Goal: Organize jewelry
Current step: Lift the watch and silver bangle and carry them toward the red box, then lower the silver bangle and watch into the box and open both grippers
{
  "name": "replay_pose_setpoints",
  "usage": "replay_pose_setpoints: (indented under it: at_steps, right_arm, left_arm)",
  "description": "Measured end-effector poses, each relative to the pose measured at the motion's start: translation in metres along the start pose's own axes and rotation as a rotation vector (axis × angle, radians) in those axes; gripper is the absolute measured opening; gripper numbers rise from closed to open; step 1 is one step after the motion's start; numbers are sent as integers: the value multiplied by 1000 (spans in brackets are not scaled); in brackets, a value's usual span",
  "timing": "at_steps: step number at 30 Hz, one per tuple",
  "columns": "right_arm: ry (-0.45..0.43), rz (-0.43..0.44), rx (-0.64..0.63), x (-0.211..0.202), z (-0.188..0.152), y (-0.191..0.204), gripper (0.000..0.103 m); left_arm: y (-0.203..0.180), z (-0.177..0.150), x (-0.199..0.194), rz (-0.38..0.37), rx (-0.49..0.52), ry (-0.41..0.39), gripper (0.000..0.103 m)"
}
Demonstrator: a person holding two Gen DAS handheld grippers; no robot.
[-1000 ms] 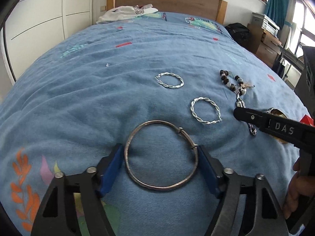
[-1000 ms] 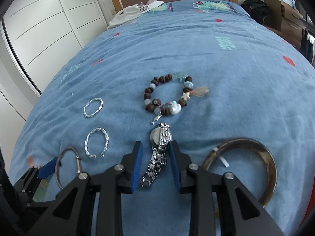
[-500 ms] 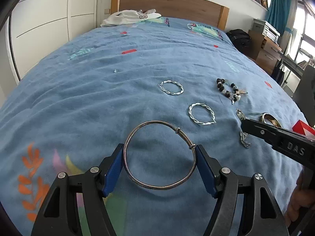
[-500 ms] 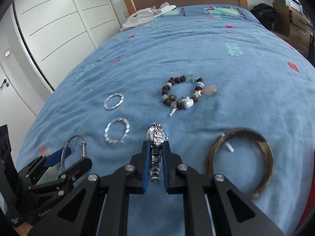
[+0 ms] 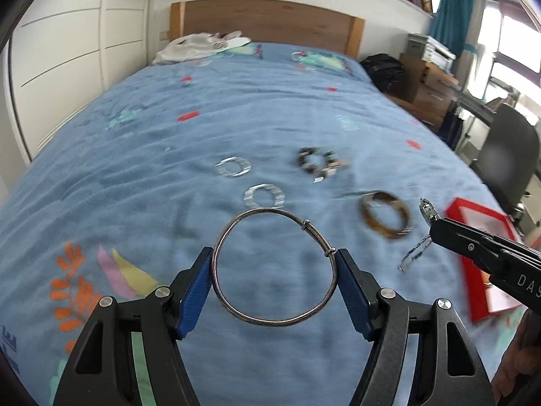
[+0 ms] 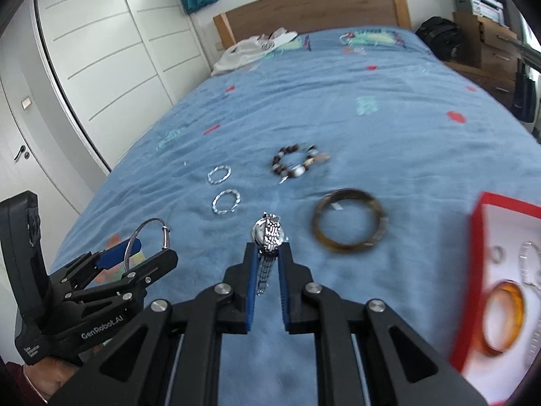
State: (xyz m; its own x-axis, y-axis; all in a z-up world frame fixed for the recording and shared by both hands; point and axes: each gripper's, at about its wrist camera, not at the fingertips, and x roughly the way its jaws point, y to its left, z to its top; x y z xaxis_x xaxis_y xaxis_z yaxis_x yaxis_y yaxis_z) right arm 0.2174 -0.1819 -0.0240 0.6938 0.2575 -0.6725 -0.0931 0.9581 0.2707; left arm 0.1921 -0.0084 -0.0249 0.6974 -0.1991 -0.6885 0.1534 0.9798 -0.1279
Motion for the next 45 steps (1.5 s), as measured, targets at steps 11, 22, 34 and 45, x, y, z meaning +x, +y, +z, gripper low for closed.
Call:
replay_pose_setpoints:
  at_steps: [11, 22, 34, 45]
  right_arm:
    - [-122, -147, 35, -115, 14, -71, 11]
    - [-101, -278, 98, -153, -7, -165, 12]
    - [14, -279, 159, -126, -54, -227, 12]
    - [103, -241, 152, -104, -70, -239, 12]
  left_arm:
    - [-115, 26, -31, -190, 83, -48, 70]
    - [-225, 17, 1, -341, 185, 16, 70]
    - [-286, -31, 49, -362, 284, 167, 70]
    - [-289, -45, 67, -342, 328, 221, 70]
